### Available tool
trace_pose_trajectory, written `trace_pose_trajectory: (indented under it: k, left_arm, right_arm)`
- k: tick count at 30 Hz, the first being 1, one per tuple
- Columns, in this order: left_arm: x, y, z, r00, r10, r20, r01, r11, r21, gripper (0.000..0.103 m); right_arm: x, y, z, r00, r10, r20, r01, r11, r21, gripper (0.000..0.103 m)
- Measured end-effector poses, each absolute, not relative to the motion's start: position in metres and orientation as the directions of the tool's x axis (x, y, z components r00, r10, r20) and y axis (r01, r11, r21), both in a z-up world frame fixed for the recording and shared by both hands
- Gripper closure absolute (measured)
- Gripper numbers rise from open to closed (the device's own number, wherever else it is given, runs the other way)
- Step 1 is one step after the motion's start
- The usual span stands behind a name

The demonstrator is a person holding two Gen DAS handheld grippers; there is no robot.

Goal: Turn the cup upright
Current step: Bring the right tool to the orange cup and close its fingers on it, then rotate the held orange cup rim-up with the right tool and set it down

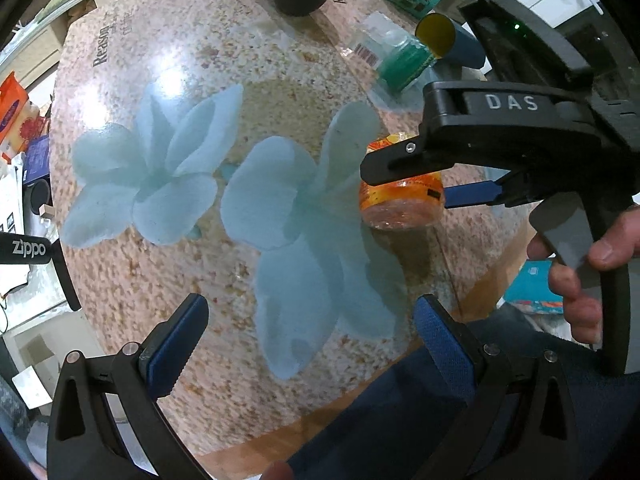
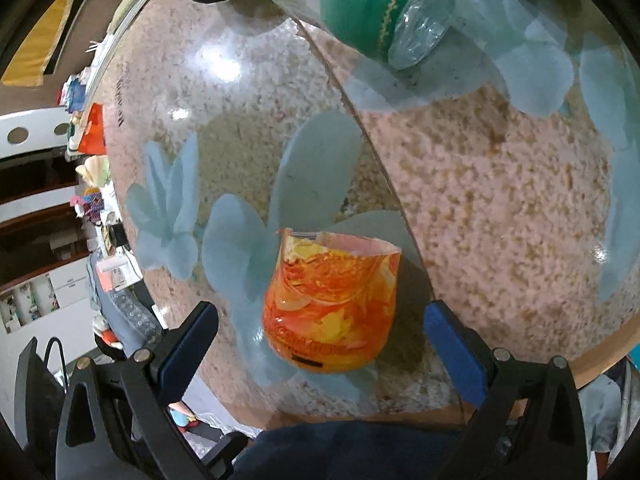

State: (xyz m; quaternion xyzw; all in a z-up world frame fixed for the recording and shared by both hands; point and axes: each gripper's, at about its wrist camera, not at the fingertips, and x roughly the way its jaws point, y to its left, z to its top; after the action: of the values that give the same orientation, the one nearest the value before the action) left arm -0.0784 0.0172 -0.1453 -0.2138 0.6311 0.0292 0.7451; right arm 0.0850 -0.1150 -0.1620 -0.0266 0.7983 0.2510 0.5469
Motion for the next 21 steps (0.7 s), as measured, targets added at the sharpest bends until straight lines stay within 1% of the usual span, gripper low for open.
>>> trace_pose_trajectory:
  k: [1, 3, 4, 7, 8, 9, 21]
  left_arm:
    - [-0.078, 0.020, -0.146, 0.203, -0.230, -0.952, -0.314, 0.905, -0.286, 0.000]
    - [-0.079, 0.025, -0.147, 0.205, -0.240, -0.949, -0.317, 0.901, -0.297, 0.000]
    - [-0.078, 0.028, -0.148, 0.206, -0.246, -0.947, -0.317, 0.899, -0.302, 0.000]
    - [-0.079, 0.032, -0.149, 0.206, -0.252, -0.945, -0.316, 0.897, -0.308, 0.000]
    - [-0.079, 0.034, -0.148, 0.206, -0.254, -0.945, -0.316, 0.897, -0.310, 0.000]
    - [-0.079, 0.035, -0.149, 0.207, -0.255, -0.945, -0.315, 0.897, -0.311, 0.000]
    - [-0.077, 0.044, -0.143, 0.217, -0.260, -0.941, -0.304, 0.898, -0.319, 0.000]
  right_arm:
    - [0.086, -0.116, -0.163, -0.407, 0.232, -0.883, -0.303, 0.878, 0.370, 0.000]
    - [0.088, -0.115, -0.168, -0.419, 0.237, -0.876, -0.268, 0.890, 0.369, 0.008]
    - [0.088, -0.117, -0.169, -0.424, 0.240, -0.873, -0.258, 0.892, 0.371, 0.009]
    - [0.088, -0.114, -0.171, -0.438, 0.221, -0.871, -0.266, 0.894, 0.361, 0.019]
    - [0.086, -0.113, -0.171, -0.450, 0.213, -0.867, -0.273, 0.892, 0.361, 0.030]
    - [0.085, -0.112, -0.170, -0.463, 0.203, -0.863, -0.278, 0.891, 0.359, 0.037]
    - [0.089, -0.121, -0.155, -0.426, 0.241, -0.872, -0.299, 0.872, 0.387, 0.037]
